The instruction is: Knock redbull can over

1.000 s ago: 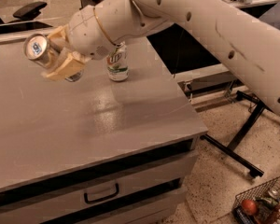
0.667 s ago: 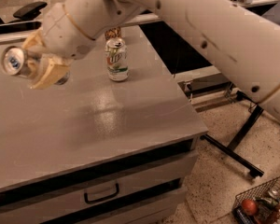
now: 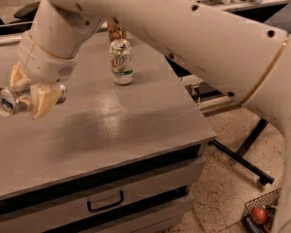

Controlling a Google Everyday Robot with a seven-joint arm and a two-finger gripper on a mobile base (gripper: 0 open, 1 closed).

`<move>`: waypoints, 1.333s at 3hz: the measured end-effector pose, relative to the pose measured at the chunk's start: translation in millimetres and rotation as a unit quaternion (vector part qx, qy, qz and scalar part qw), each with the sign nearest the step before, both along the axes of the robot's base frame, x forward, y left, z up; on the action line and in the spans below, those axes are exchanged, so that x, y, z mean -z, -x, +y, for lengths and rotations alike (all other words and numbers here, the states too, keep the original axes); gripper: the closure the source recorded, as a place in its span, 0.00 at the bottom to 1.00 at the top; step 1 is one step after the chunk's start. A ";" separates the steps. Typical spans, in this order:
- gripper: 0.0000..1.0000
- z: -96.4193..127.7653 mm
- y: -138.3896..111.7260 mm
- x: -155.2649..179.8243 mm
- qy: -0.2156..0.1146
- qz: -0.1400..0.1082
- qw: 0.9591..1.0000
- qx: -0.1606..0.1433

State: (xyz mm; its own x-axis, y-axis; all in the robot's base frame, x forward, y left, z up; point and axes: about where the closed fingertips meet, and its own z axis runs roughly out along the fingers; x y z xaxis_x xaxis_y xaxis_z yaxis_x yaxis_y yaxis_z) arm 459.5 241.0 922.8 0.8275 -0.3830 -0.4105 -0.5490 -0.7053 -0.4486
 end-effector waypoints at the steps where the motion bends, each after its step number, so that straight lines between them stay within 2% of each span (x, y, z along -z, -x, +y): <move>1: 1.00 -4.7 1.0 34.7 0.038 -0.016 0.999 0.004; 2: 0.98 -23.6 -5.2 51.5 0.088 -0.038 0.995 0.020; 3: 0.75 -44.3 -10.5 48.5 0.123 -0.048 0.991 0.034; 4: 0.53 -56.0 -11.5 49.4 0.145 -0.040 0.988 0.038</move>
Offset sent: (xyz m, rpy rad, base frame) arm 0.0107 -0.0401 -0.0711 -0.2598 -0.1019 -0.0635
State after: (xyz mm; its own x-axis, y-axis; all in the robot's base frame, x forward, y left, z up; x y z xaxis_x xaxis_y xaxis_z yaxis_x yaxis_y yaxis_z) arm 471.1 185.0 873.4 0.8165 -0.5382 -0.2091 -0.5773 -0.7681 -0.2772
